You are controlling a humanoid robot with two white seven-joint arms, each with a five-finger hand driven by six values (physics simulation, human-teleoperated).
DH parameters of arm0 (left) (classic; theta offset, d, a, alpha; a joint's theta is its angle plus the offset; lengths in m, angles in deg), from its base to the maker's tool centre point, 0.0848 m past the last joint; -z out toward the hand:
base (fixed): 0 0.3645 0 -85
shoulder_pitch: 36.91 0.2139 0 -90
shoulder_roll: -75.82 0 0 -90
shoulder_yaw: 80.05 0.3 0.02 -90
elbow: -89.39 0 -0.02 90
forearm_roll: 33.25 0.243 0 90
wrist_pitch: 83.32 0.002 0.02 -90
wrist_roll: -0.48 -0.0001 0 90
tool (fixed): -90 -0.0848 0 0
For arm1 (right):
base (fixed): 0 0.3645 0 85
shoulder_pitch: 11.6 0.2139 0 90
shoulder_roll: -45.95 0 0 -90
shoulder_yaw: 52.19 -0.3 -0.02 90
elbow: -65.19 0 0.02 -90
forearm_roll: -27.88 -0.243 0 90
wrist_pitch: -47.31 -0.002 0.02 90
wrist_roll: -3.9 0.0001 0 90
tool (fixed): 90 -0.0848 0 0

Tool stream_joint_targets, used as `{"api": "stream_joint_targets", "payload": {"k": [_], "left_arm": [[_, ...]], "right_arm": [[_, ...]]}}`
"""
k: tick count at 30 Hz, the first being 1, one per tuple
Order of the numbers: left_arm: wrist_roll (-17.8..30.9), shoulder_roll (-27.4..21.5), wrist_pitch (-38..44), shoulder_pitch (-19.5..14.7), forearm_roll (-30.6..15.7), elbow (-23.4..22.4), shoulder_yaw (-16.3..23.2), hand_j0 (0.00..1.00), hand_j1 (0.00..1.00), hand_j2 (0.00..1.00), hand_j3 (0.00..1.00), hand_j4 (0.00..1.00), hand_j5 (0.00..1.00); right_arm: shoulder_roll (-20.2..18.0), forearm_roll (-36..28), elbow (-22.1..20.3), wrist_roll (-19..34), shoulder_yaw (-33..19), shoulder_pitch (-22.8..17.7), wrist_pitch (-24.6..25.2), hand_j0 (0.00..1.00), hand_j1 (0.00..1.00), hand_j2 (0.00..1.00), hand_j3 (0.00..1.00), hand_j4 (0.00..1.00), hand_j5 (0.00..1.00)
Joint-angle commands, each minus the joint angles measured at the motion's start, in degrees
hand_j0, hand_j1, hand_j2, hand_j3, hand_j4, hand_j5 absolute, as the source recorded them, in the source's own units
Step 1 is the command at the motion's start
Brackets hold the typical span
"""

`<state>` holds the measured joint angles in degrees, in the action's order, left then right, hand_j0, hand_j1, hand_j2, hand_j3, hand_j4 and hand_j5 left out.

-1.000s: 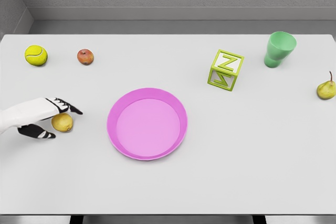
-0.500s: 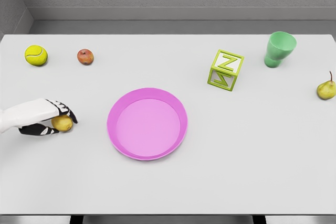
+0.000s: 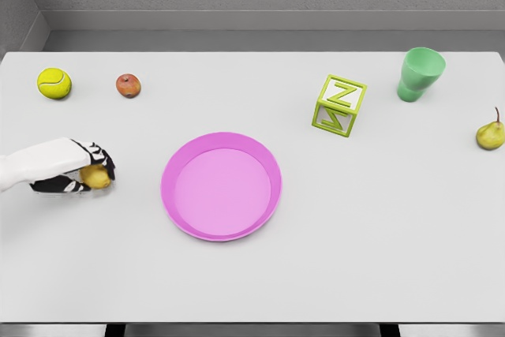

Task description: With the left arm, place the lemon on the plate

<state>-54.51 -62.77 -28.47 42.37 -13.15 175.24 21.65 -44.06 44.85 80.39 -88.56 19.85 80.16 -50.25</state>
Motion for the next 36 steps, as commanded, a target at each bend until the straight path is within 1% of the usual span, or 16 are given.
{"api": "stream_joint_targets", "payload": {"k": [1, 5, 13, 16, 18, 25, 28, 34, 36], "left_arm": [[-0.01, -0.1, 0.15, 0.0, -0.67, 0.37, -0.37, 0.5, 0.5, 0.5, 0.5, 0.5, 0.5], [-0.01, 0.07, 0.15, -1.14, -0.85, 0.89, -0.81, 0.5, 0.5, 0.5, 0.5, 0.5, 0.5], [-0.01, 5.87, 0.15, -3.69, -0.5, 2.83, -0.72, 0.49, 0.49, 0.49, 0.49, 0.49, 0.49], [-0.01, 7.89, 0.15, -4.04, -0.41, 3.0, -0.55, 0.49, 0.49, 0.49, 0.49, 0.49, 0.49], [-0.01, 8.69, 0.15, -4.13, -0.41, 4.06, -0.11, 0.49, 0.49, 0.49, 0.49, 0.49, 0.49], [-0.01, 11.23, 0.15, -4.92, -0.15, 5.03, 0.07, 0.49, 0.49, 0.49, 0.49, 0.49, 0.49], [-0.01, 13.52, 0.15, -4.92, 0.73, 5.91, 0.24, 0.49, 0.49, 0.49, 0.49, 0.49, 0.49], [-0.01, 14.66, 0.15, -4.92, 1.17, 7.84, 2.35, 0.49, 0.49, 0.49, 0.49, 0.49, 0.49], [-0.01, 14.66, 0.15, -5.01, 1.17, 8.89, 4.02, 0.5, 0.5, 0.5, 0.5, 0.5, 0.5]], "right_arm": [[0.0, -0.01, 0.01, 0.0, -0.06, 0.0, 0.0, 1.0, 1.0, 1.0, 1.0, 1.0, 1.0], [0.0, -0.01, 0.01, 0.0, 0.03, 0.0, 0.0, 1.0, 1.0, 1.0, 1.0, 1.0, 1.0], [0.0, -0.01, 0.01, 0.0, 0.03, 0.0, 0.0, 1.0, 1.0, 1.0, 1.0, 1.0, 1.0], [0.0, -0.01, 0.01, 0.09, 0.03, 0.0, 0.0, 1.0, 1.0, 1.0, 1.0, 1.0, 1.0], [0.0, -0.01, 0.01, 0.09, 0.03, 0.0, 0.0, 1.0, 1.0, 1.0, 1.0, 1.0, 1.0], [0.0, -0.01, 0.01, 0.0, 0.03, 0.0, 0.0, 1.0, 1.0, 1.0, 1.0, 1.0, 1.0], [0.0, -0.01, 0.01, 0.0, 0.03, 0.0, 0.0, 1.0, 1.0, 1.0, 1.0, 1.0, 1.0], [0.0, -0.01, 0.01, 0.0, 0.03, 0.0, 0.0, 1.0, 1.0, 1.0, 1.0, 1.0, 1.0], [0.0, -0.01, 0.01, 0.0, 0.03, 0.09, 0.0, 1.0, 1.0, 1.0, 1.0, 1.0, 1.0]]}}
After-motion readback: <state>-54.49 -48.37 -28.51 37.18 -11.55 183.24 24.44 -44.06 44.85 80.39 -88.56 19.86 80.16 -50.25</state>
